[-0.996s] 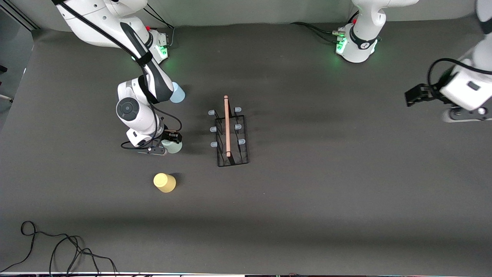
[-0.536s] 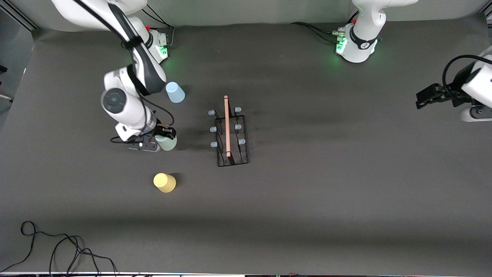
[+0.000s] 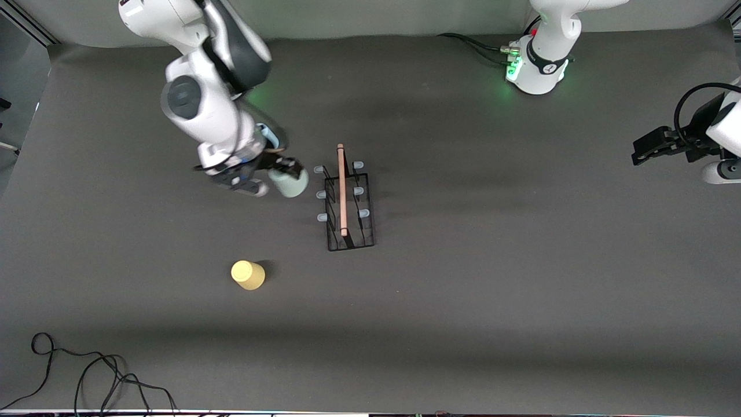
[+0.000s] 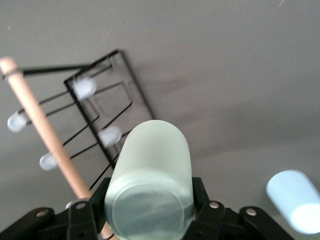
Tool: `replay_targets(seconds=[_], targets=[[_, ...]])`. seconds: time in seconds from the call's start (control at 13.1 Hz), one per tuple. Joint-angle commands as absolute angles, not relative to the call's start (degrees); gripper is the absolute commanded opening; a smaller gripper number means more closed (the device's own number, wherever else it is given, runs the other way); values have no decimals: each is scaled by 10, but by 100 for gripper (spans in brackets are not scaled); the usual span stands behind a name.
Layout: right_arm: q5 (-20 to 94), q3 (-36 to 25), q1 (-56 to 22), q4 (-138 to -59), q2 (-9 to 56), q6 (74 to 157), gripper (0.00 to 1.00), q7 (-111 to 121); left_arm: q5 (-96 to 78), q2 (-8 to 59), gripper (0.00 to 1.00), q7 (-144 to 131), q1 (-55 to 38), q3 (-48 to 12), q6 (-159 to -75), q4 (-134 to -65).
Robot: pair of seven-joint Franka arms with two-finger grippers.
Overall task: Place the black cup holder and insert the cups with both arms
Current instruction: 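Lift the pale green cup and place it on a rack peg, then move the right gripper to the yellow cup and grasp it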
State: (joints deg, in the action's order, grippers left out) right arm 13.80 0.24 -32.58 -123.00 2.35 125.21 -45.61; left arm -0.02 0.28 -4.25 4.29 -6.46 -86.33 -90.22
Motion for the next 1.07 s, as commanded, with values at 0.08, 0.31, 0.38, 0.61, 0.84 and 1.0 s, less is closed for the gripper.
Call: replay_targets(seconds=[0.08,0.31,0.38,0.61,0.84,1.0], targets=[[143,-4,-372,-1231,46,1278,0,-518,-7,-6,100,-44,51,-76,-863,-907],[142,-4,-386,-1255,65,1316,0,-518,-7,-4,100,-47,50,-76,-864,-907],[142,-4,-387,-1259,77,1333,0,-518,-7,-4,100,-48,49,-76,-864,-907],[134,-4,-389,-1255,92,1344,100,-518,-5,-3,100,-48,49,-76,-864,-907],[133,-10,-384,-1245,82,1339,100,-507,-5,-3,100,-48,49,-76,-865,-908],[133,-42,-383,-1230,78,1339,100,-458,-3,-2,100,-48,49,-76,-866,-909]])
